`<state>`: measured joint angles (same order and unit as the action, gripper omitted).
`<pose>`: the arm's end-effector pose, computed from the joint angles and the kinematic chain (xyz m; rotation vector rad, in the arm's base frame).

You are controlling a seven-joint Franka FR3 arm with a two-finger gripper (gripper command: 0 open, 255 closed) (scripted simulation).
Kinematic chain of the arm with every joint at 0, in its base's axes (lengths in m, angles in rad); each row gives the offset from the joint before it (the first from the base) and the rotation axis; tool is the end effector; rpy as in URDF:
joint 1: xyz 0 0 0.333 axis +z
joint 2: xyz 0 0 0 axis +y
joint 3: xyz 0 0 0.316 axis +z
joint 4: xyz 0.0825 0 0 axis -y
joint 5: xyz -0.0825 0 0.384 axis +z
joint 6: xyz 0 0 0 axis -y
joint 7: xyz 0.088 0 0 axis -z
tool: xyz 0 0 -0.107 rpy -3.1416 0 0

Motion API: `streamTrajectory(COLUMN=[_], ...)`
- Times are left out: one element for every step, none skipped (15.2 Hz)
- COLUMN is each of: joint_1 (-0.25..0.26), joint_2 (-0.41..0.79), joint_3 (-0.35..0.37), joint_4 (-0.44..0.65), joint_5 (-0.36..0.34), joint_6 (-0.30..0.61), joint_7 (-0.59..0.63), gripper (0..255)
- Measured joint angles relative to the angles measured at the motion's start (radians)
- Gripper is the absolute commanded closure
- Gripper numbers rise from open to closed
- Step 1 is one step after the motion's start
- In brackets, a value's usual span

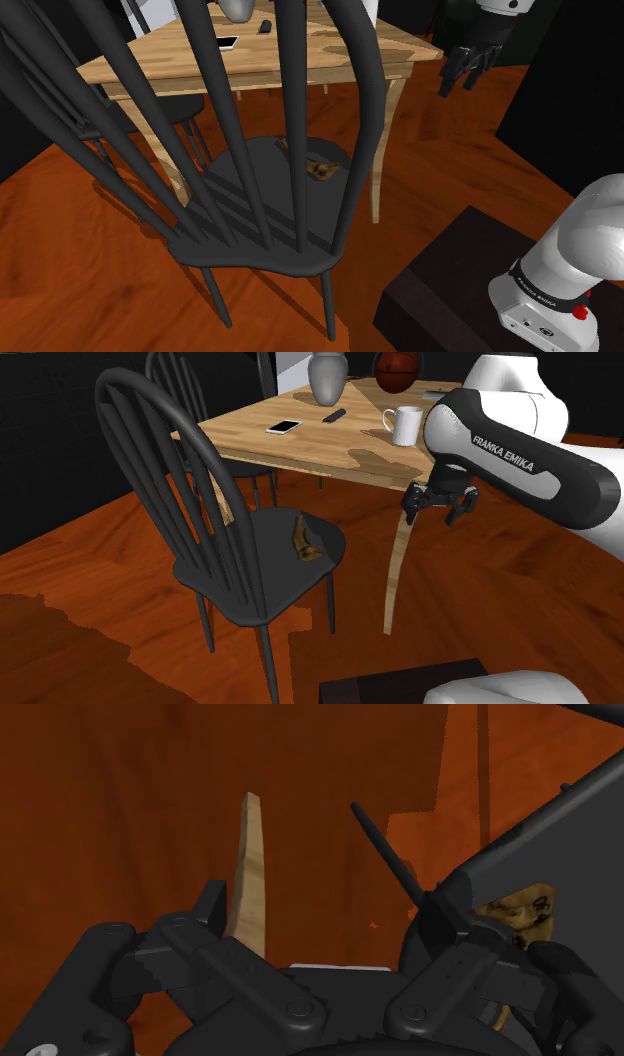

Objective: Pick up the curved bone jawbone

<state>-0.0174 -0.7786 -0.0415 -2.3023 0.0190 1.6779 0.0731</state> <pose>0.3194 -0.0217 0.6240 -3.0767 0.1893 -0.2365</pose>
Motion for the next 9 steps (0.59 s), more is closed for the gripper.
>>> streamTrajectory(joint_1=[0.000,0.003,0.007,0.013,0.018,0.023,0.028,0.032,0.036], joint_2=[0.000,0.011,0.031,0.047,0.064,0.094,0.128,0.153,0.184], joint_3=[0.000,0.008,0.018,0.033,0.048,0.062,0.077,0.090,0.101], joint_4=[0.000,0.003,0.007,0.004,0.002,0.010,0.021,0.025,0.035], joint_5=[0.000,0.004,0.010,0.017,0.023,0.029,0.035,0.040,0.043], joint_6=[0.000,0.008,0.021,0.039,0.056,0.077,0.099,0.118,0.137], joint_7=[0.000,0.008,0.018,0.032,0.047,0.060,0.076,0.089,0.100], gripper=[0,0,0,0,0,0,0,0,0])
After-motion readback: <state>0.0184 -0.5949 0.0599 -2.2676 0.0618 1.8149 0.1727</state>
